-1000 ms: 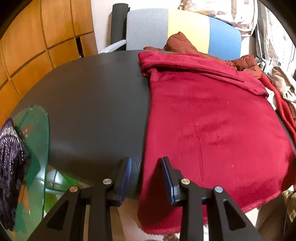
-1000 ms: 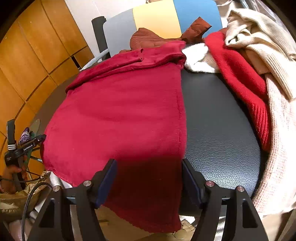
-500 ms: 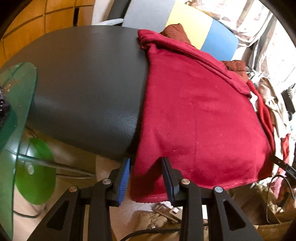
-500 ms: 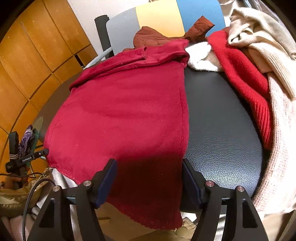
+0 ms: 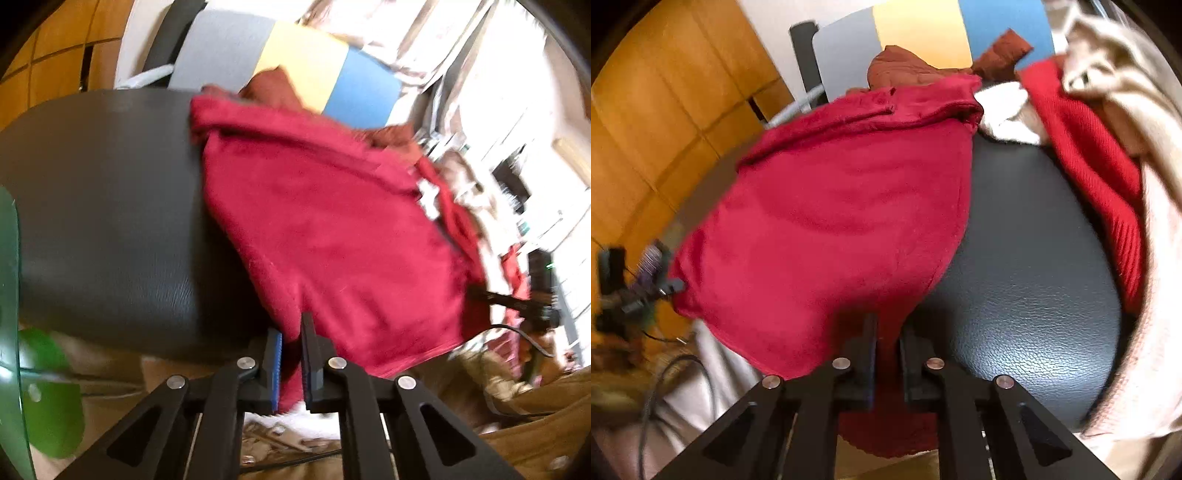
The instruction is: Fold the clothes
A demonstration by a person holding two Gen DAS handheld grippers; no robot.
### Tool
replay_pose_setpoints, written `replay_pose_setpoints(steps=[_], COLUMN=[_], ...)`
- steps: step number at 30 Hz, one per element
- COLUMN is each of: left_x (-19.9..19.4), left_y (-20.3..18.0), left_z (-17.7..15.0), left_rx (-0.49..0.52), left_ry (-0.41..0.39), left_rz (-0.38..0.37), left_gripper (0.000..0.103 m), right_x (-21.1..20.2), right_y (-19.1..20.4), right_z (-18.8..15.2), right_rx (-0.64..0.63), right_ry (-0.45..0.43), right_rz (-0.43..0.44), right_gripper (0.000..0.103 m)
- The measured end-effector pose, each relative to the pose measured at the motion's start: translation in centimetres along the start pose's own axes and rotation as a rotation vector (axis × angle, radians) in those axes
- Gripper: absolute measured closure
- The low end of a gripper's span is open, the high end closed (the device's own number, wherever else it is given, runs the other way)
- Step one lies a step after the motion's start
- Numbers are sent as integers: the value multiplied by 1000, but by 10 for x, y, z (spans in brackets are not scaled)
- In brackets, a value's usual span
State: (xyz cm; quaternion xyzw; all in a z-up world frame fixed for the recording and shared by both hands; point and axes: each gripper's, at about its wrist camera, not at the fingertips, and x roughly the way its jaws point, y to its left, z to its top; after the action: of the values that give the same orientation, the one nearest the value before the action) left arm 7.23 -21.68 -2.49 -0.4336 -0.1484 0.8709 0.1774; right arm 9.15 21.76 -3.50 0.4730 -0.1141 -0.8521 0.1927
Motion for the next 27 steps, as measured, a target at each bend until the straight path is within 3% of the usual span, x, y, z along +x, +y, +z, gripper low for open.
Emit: replay_pose_setpoints(steps=[7,11,16,20,23,27], left_x=[-50,-66,-94,-107,-95,-61], left_y=[8,12,16,30,42,57], left_z=[14,12,-14,-19,10,65], left_rx=[-126,-163,-227,-316,-349,-401], left_ry=[-139,-146,-144,-166,-194,-218], left_rz=[-152,-214,-273,-309,-350,-418], left_gripper=[97,97,97,97,97,97], right_x=[-38,-46,-66,-82,-79,-52], right_y=[-21,-23,-27,-37,-39,-39], right_z=[14,8,-22,-36,-13,49], right_rx=[173,214,274,394,416,422], right_ry=[-82,-45,13,-26,-85,-158], right_rz=[219,324,444,567,630,651], right_gripper=[94,95,95,95,95,95])
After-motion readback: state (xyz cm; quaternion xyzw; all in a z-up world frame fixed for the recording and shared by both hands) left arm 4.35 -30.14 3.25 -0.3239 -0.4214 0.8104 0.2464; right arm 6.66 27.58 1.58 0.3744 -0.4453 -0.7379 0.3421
